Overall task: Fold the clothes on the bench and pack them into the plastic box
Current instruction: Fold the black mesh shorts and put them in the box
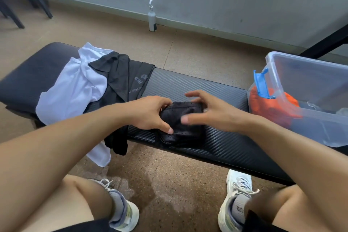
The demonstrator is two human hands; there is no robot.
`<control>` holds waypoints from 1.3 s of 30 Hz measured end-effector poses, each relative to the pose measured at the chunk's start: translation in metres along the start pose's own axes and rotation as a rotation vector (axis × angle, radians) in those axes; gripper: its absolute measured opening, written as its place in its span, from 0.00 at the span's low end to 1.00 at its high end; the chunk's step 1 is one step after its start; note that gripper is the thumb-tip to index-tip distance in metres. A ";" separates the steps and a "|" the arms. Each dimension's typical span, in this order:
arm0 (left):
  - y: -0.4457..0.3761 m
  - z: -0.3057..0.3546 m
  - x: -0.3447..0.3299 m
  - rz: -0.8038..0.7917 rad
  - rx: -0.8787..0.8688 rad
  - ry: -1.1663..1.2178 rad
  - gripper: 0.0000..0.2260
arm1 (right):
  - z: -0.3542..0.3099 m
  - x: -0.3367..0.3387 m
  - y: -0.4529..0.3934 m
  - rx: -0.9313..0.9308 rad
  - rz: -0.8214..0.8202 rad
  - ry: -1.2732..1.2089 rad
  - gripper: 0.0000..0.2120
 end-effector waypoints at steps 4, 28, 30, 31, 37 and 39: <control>0.000 0.002 0.000 -0.002 0.034 0.055 0.17 | -0.001 -0.001 0.001 0.016 0.013 0.240 0.23; -0.104 0.242 0.017 0.323 -0.222 0.140 0.49 | 0.021 0.345 0.120 -0.220 0.687 0.492 0.22; -0.112 0.241 -0.006 0.256 -0.218 -0.043 0.56 | 0.055 0.335 0.112 -0.313 0.527 0.609 0.22; -0.114 0.239 -0.015 0.226 -0.209 -0.090 0.57 | 0.073 0.328 0.108 -0.366 0.444 0.624 0.21; -0.122 0.228 -0.030 0.169 -0.184 -0.163 0.62 | 0.142 0.289 0.097 -0.581 0.130 0.344 0.19; -0.123 0.227 -0.031 0.154 -0.180 -0.185 0.62 | 0.153 0.277 0.094 -0.615 0.113 0.293 0.23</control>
Point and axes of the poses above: each hand's wrist, its own y-axis away from the middle knuckle, its own x-axis out of the back of the hand, z = x × y, the point moved 10 cm from there along -y, towards the middle knuckle, and after that the axes turned 12 degrees about z, right-handed, at the moved point
